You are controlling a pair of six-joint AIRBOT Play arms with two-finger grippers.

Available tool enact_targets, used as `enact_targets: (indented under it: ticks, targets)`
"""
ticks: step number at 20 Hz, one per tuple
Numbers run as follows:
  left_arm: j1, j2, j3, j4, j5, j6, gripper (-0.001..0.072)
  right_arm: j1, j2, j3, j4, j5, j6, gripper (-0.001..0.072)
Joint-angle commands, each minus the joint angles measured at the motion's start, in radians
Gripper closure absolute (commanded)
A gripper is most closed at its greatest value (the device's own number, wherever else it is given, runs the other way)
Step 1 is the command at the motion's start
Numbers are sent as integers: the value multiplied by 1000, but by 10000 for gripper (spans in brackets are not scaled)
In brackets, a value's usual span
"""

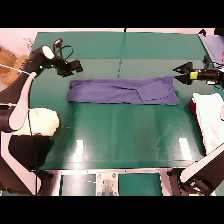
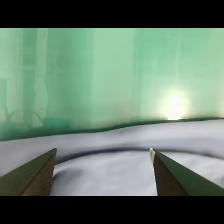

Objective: Fold the shirts.

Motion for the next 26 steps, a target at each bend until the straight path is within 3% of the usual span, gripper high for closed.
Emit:
enact_targets:
  ticks: [1, 11, 13, 15, 16, 20, 26]
  targets:
    - [40, -3, 70, 2, -149, -1, 52, -70, -14, 23, -138, 110, -40, 153]
    - [41, -3, 72, -141, -220, 3, 53, 60, -131, 23, -166, 224, -98, 154]
    - [41, -3, 72, -162, -221, 4, 65, 93, -137, 23, -167, 225, -98, 181]
    - [34, -3, 72, -217, -219, 64, 441, 108, -137, 29, -166, 230, -97, 572]
    - [23, -3, 72, -239, -216, 99, 668, 110, -136, 39, -166, 242, -95, 686]
    - [-104, -12, 70, -235, -114, 124, 688, 110, -97, 116, -167, 309, -59, 688]
    - [-401, -150, 70, -241, 133, 126, 688, 118, 132, 137, -151, 403, -1, 688]
